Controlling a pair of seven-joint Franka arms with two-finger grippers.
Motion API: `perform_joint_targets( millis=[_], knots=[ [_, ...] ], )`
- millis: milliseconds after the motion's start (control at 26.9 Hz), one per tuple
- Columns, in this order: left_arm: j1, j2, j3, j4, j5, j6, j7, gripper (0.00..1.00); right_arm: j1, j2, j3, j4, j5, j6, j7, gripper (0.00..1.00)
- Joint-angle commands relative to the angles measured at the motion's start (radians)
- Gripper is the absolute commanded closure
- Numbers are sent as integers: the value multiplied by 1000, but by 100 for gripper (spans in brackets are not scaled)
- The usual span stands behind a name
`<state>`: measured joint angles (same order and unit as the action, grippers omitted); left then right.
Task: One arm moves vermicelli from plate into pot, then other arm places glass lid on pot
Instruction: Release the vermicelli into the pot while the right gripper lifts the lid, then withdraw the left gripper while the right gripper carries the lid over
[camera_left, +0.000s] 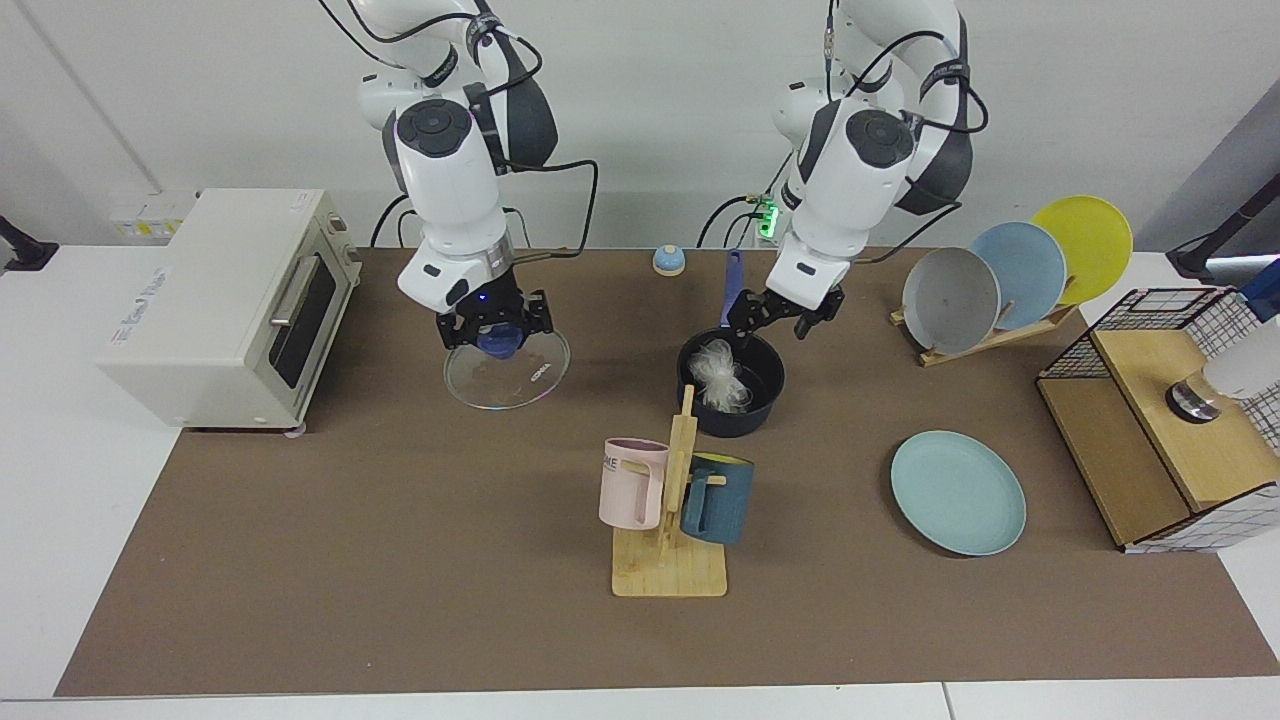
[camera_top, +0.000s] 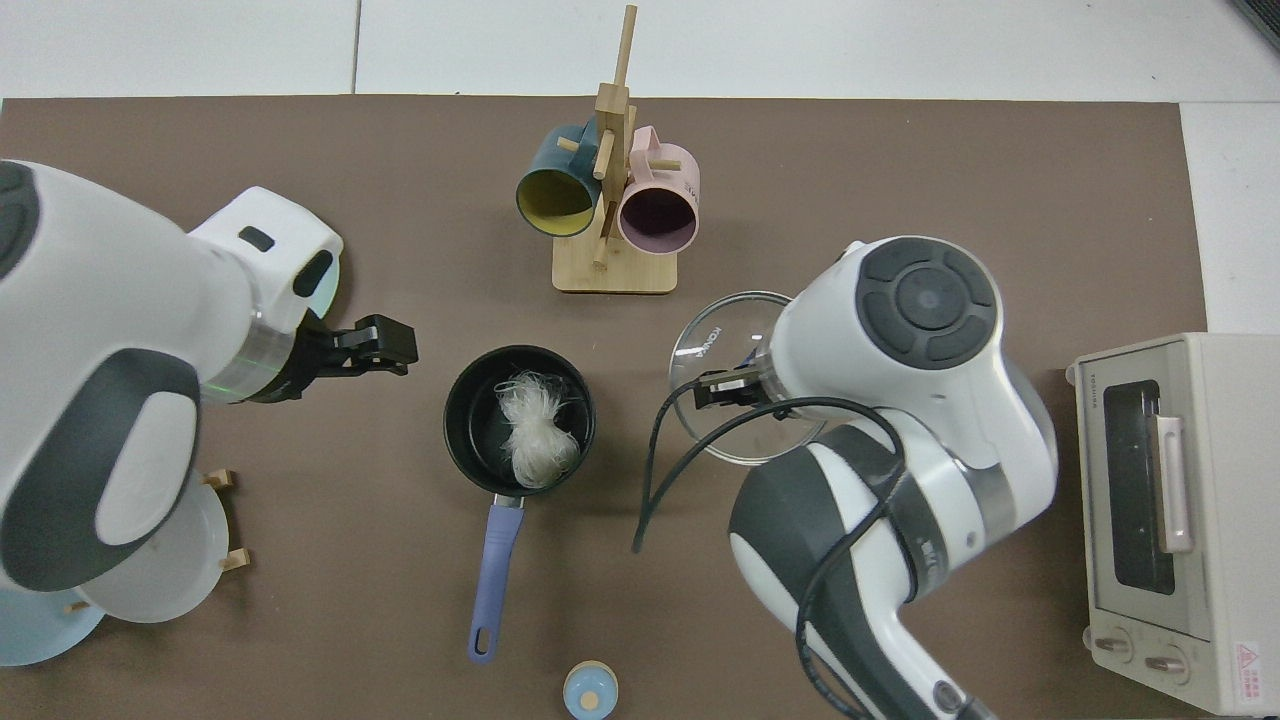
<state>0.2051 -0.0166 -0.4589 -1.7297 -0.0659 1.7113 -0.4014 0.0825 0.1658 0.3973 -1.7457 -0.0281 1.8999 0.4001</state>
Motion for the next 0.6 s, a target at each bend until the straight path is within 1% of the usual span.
perform_joint_targets(
  millis=[0, 74, 223, 298, 447, 559],
  knots=[
    [72, 0, -7, 56, 17, -85, 101, 0, 48, 165, 60, 205, -68, -90, 184, 87],
    [92, 0, -7, 56, 18, -91, 127, 0, 104, 227, 60, 285, -97, -114, 251, 87],
    [117, 0, -6, 56, 18, -99, 161, 0, 169, 325, 60, 402, -137, -136, 365, 88],
    [128, 0, -6, 58, 18, -101, 177, 0, 201, 359, 58, 435, -141, -131, 410, 88],
    [145, 0, 8, 61, 20, -105, 236, 0, 249, 405, 54, 472, -150, -116, 473, 88],
    [142, 1, 26, 65, 21, -108, 263, 0, 290, 446, 49, 505, -162, -91, 532, 88]
  ],
)
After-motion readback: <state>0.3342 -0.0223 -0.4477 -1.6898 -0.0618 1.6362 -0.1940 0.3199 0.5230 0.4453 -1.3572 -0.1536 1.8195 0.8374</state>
